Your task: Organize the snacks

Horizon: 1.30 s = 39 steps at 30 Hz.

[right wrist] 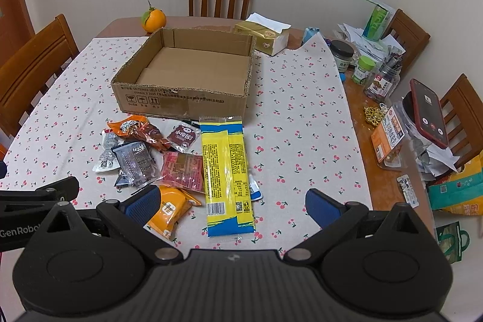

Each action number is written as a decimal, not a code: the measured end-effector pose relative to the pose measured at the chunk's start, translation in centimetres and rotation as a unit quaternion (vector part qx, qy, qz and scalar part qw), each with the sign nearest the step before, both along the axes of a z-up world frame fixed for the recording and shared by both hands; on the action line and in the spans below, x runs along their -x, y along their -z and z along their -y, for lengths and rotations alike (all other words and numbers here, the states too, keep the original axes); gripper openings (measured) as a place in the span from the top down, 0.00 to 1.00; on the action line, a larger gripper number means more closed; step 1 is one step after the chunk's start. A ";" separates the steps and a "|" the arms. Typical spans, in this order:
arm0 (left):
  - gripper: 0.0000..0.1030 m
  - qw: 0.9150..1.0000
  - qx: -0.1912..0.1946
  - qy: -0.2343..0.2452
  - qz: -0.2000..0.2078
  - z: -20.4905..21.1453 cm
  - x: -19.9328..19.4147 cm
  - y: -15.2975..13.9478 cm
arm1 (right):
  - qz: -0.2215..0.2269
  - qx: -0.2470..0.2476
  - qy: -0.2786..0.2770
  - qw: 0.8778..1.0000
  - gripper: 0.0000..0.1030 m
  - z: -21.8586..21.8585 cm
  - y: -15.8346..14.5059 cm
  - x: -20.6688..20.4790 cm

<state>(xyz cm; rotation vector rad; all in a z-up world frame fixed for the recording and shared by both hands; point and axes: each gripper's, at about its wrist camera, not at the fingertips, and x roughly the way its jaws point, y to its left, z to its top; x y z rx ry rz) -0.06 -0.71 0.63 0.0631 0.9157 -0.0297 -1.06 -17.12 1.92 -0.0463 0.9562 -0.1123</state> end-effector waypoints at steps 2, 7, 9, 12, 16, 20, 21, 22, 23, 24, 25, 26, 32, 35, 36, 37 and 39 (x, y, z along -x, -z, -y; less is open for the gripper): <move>0.01 1.000 0.002 0.000 0.000 0.0 0.0 0.0 | 0.002 0.000 -0.001 1.000 0.00 0.0 0.0 0.0; 0.01 1.000 0.001 0.000 0.000 -0.1 0.0 -0.1 | 0.002 0.000 -0.002 1.000 0.00 0.1 0.0 0.0; 0.01 1.000 0.002 0.000 0.001 -0.1 0.0 -0.1 | 0.002 0.000 -0.002 1.000 0.00 0.1 0.0 0.0; 0.01 1.000 0.002 0.000 0.001 0.0 0.0 -0.1 | 0.003 0.000 -0.003 1.000 0.00 0.2 0.0 0.1; 0.01 1.000 0.001 0.000 0.000 0.1 0.1 0.0 | 0.004 0.000 -0.003 1.000 0.00 0.1 0.0 0.1; 0.01 1.000 0.001 0.000 0.000 0.1 0.1 0.0 | 0.005 0.002 -0.006 1.000 0.00 0.2 0.0 0.2; 0.01 1.000 0.001 -0.001 -0.001 0.1 0.0 0.0 | 0.005 0.002 -0.006 1.000 0.00 0.2 0.0 0.2; 0.01 1.000 0.002 0.000 -0.001 0.1 0.1 0.0 | 0.004 0.002 -0.006 1.000 0.00 0.2 0.0 0.2; 0.01 1.000 0.002 0.000 -0.002 0.1 0.1 0.1 | 0.004 0.002 -0.006 1.000 0.00 0.2 0.0 0.2; 0.01 1.000 0.003 0.000 -0.003 0.1 0.1 0.1 | 0.004 0.003 -0.007 1.000 0.00 0.2 0.0 0.3; 0.01 1.000 0.003 0.000 -0.003 0.2 0.1 0.1 | 0.004 0.004 -0.007 1.000 0.00 0.2 0.0 0.3; 0.01 1.000 0.003 0.000 -0.003 0.2 0.1 0.1 | 0.003 0.005 -0.007 1.000 0.00 0.2 0.0 0.2; 0.01 1.000 0.006 0.005 0.003 0.3 0.0 0.4 | 0.007 0.005 -0.010 1.000 0.00 0.3 0.0 0.2; 0.01 1.000 0.011 0.015 0.012 0.4 0.0 0.8 | 0.013 0.003 -0.018 1.000 0.00 0.5 0.1 0.2; 0.01 1.000 0.012 0.019 0.014 0.4 -0.1 1.0 | 0.015 0.003 -0.021 1.000 0.00 0.5 0.2 0.1; 0.01 1.000 0.013 0.024 0.016 0.4 -0.1 1.3 | 0.016 0.003 -0.025 1.000 0.00 0.6 0.3 0.1; 0.01 0.999 0.015 0.030 0.021 0.5 -0.2 1.7 | 0.015 0.005 -0.033 0.999 0.00 0.7 0.6 -0.1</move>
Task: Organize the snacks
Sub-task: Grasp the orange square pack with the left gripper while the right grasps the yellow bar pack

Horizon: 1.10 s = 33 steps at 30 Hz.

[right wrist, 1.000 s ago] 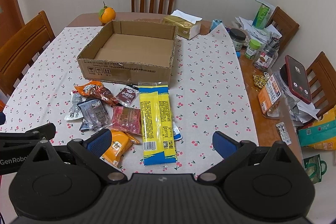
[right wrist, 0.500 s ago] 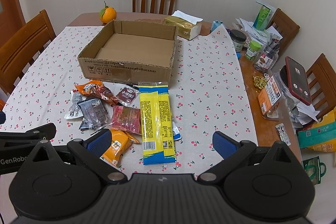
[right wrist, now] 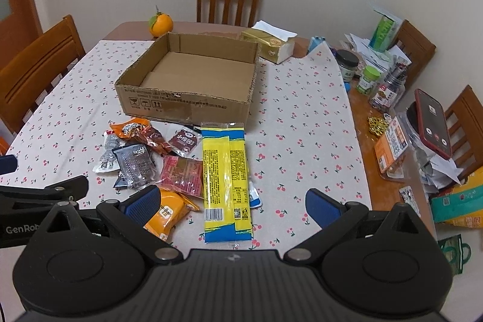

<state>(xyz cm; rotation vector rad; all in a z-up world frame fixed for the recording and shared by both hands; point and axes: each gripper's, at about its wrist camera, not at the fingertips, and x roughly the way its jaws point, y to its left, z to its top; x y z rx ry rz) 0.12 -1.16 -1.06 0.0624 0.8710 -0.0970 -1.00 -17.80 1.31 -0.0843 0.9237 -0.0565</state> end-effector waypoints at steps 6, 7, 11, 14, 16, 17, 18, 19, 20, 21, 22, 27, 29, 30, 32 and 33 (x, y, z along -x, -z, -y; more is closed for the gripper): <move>0.01 0.999 -0.007 0.038 0.016 0.5 -0.5 2.7 | 0.015 0.023 -0.020 0.999 0.00 0.6 1.4 0.0; 0.01 0.999 -0.008 0.046 0.012 0.7 -0.5 3.1 | 0.016 0.025 -0.025 0.999 0.00 0.8 1.6 0.0; 0.01 0.995 -0.006 0.101 0.003 2.0 -0.5 5.0 | 0.020 0.018 -0.035 0.999 0.00 1.6 2.3 0.0; 0.01 0.990 0.006 0.141 -0.004 3.2 -0.6 6.3 | 0.020 0.008 -0.035 0.999 0.00 2.1 2.7 0.1; 0.01 0.986 0.017 0.163 -0.013 3.9 -1.0 7.4 | 0.017 -0.002 -0.031 0.999 0.00 2.5 3.0 0.0; 0.01 0.984 0.022 0.175 -0.017 4.3 -1.0 7.9 | 0.015 -0.005 -0.027 0.999 0.00 2.6 3.2 0.0; 0.01 0.982 0.024 0.184 -0.022 4.6 -1.3 8.5 | 0.013 -0.008 -0.023 1.000 0.00 2.7 3.3 0.0; 0.03 0.981 0.024 0.190 -0.025 5.0 -1.4 8.9 | 0.012 -0.009 -0.019 1.000 0.00 2.8 3.5 0.0; 0.03 0.980 0.021 0.197 -0.026 5.3 -1.7 9.4 | 0.011 -0.011 -0.015 1.000 0.00 3.0 3.7 0.1; 0.03 0.979 0.019 0.203 -0.026 5.7 -1.8 9.8 | 0.009 -0.014 -0.011 1.000 0.00 3.2 3.8 0.1; 0.03 0.977 0.016 0.209 -0.028 5.9 -2.1 10.3 | 0.007 -0.017 -0.006 1.000 0.00 3.4 3.9 0.2; 0.16 0.972 0.006 0.229 -0.048 6.8 -3.9 12.4 | -0.004 -0.018 0.019 1.000 0.00 4.4 4.6 0.5; 0.17 0.970 0.003 0.236 -0.052 7.0 -4.3 13.0 | -0.007 -0.018 0.031 0.999 0.00 4.9 4.8 0.7; 0.18 0.968 0.003 0.245 -0.055 7.2 -4.4 13.2 | -0.009 -0.019 0.037 0.999 0.00 5.1 4.9 0.7; 0.26 0.965 -0.005 0.253 -0.061 7.4 -4.7 13.6 | -0.011 -0.018 0.048 0.999 0.00 5.5 5.0 0.9; 0.27 0.965 -0.009 0.257 -0.057 7.5 -4.7 13.6 | -0.012 -0.017 0.052 0.998 0.00 5.6 5.1 0.9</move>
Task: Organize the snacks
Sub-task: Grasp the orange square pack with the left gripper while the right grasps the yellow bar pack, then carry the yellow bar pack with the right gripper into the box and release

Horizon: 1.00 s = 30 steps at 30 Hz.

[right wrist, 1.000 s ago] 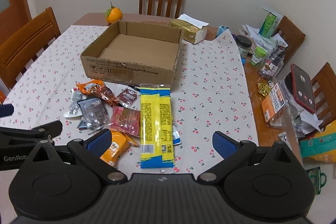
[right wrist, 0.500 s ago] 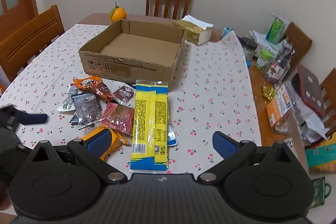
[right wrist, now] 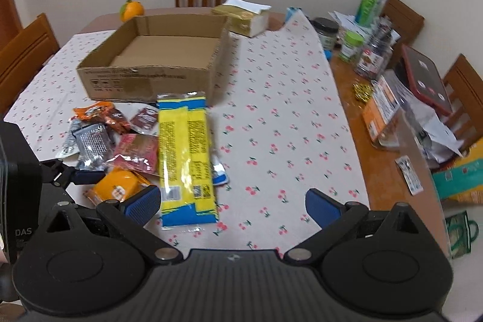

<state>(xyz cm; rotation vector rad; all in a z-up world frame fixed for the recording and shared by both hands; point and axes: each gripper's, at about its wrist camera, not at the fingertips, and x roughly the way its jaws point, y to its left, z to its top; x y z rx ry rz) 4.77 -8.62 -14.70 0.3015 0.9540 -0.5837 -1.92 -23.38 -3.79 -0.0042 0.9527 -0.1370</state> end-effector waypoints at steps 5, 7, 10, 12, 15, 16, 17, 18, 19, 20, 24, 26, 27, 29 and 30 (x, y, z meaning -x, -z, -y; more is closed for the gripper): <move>0.45 1.000 0.007 0.004 0.000 -0.4 -0.6 -0.2 | -0.003 0.000 0.015 1.000 0.00 0.5 0.2 0.3; 0.52 1.000 0.004 0.004 0.002 -0.5 -0.7 -0.4 | -0.004 -0.001 0.018 1.000 0.00 0.6 0.3 0.4; 0.54 1.000 0.011 0.004 -0.003 -0.9 -0.6 -0.4 | -0.007 -0.005 0.018 1.000 0.00 0.7 0.7 0.2; 0.54 1.000 0.009 0.007 -0.003 -1.0 -0.2 -0.5 | -0.006 -0.009 0.013 1.000 0.00 0.6 0.9 0.0; 0.55 1.000 0.007 0.005 -0.007 -1.5 0.4 -0.7 | -0.003 -0.021 0.001 1.000 0.00 0.5 1.6 -0.5; 0.55 1.000 0.008 0.002 -0.010 -1.8 0.6 -0.7 | -0.003 -0.026 -0.004 1.000 0.00 0.5 1.9 -0.7; 0.55 1.000 0.009 -0.001 -0.012 -2.0 0.8 -0.8 | -0.004 -0.030 -0.008 1.000 0.00 0.5 2.3 -0.9; 0.55 1.000 0.009 -0.003 -0.013 -2.2 1.0 -0.8 | -0.005 -0.033 -0.012 0.999 0.00 0.4 2.7 -1.2; 0.55 1.000 0.009 -0.007 -0.014 -2.5 1.2 -0.9 | -0.005 -0.036 -0.017 0.999 0.00 0.4 3.2 -1.5; 0.55 1.000 0.008 -0.011 -0.015 -2.8 1.5 -1.0 | -0.007 -0.038 -0.021 0.999 0.00 0.3 3.7 -1.8; 0.55 1.000 0.011 -0.026 -0.007 -3.8 2.2 -1.9 | -0.009 -0.049 -0.040 0.998 0.00 -0.1 5.1 -2.9; 0.55 0.999 0.011 -0.033 -0.001 -4.2 2.5 -2.3 | -0.005 -0.058 -0.051 0.997 0.00 -0.4 5.6 -3.5; 0.55 0.999 0.011 -0.038 0.003 -4.4 2.6 -2.4 | -0.002 -0.062 -0.057 0.996 0.00 -0.5 5.8 -3.8; 0.55 0.999 0.009 -0.049 0.007 -4.8 2.6 -2.8 | 0.003 -0.070 -0.069 0.995 0.00 -0.7 6.3 -4.5; 0.55 0.998 0.010 -0.056 0.008 -5.1 2.6 -2.9 | 0.005 -0.073 -0.075 0.995 0.00 -0.9 6.6 -5.0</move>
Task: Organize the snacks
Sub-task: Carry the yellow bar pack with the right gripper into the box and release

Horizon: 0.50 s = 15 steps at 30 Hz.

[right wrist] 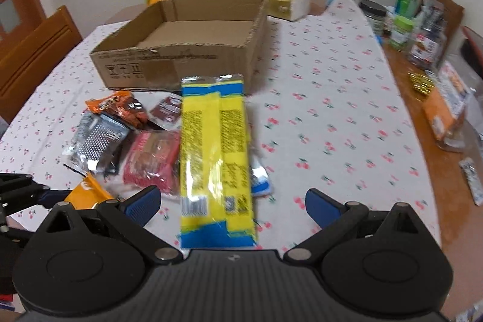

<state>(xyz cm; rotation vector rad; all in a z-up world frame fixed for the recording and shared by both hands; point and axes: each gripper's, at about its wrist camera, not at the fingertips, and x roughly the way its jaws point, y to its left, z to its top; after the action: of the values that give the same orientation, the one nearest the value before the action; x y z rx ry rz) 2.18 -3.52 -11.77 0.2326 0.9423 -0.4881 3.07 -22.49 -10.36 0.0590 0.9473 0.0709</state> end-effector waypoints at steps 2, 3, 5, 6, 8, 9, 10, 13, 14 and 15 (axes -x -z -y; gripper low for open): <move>0.55 1.000 0.004 -0.013 0.000 -0.7 0.0 -0.2 | 0.003 -0.004 -0.007 1.000 0.01 -0.2 0.5 -0.9; 0.55 1.000 0.004 -0.019 0.001 -0.9 0.0 -0.3 | 0.006 -0.005 -0.010 1.000 0.01 -0.3 0.7 -1.3; 0.55 1.000 0.004 -0.030 0.001 -1.5 -0.2 -0.5 | 0.007 -0.010 -0.015 1.000 0.02 -0.4 1.1 -2.0; 0.55 0.999 0.005 -0.034 0.001 -1.7 -0.2 -0.6 | 0.008 -0.014 -0.018 1.000 0.03 -0.5 1.3 -2.3; 0.55 0.999 0.007 -0.041 -0.001 -2.1 -0.3 -0.7 | 0.011 -0.016 -0.023 1.000 0.05 -0.7 1.6 -2.8; 0.55 0.999 0.007 -0.045 0.000 -2.3 -0.4 -0.8 | 0.011 -0.014 -0.027 0.999 0.08 -0.8 1.8 -3.0; 0.55 0.999 0.007 -0.048 -0.001 -2.4 -0.6 -0.8 | 0.010 -0.013 -0.031 0.999 0.12 -1.0 2.0 -3.2; 0.55 0.998 0.009 -0.055 -0.001 -2.8 -0.9 -0.9 | 0.007 -0.012 -0.036 0.999 0.15 -1.3 2.5 -3.8; 0.55 0.998 0.011 -0.057 -0.002 -2.9 -1.0 -1.0 | 0.006 -0.010 -0.037 0.999 0.15 -1.4 2.7 -4.0; 0.55 0.998 0.013 -0.058 -0.002 -3.0 -1.1 -1.0 | 0.004 -0.009 -0.038 0.999 0.16 -1.4 2.9 -4.1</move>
<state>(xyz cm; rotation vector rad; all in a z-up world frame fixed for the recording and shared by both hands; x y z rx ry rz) 3.27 -0.47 -10.75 0.1529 0.9475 -0.3929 7.16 -21.10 -13.21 0.0400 0.9408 0.1497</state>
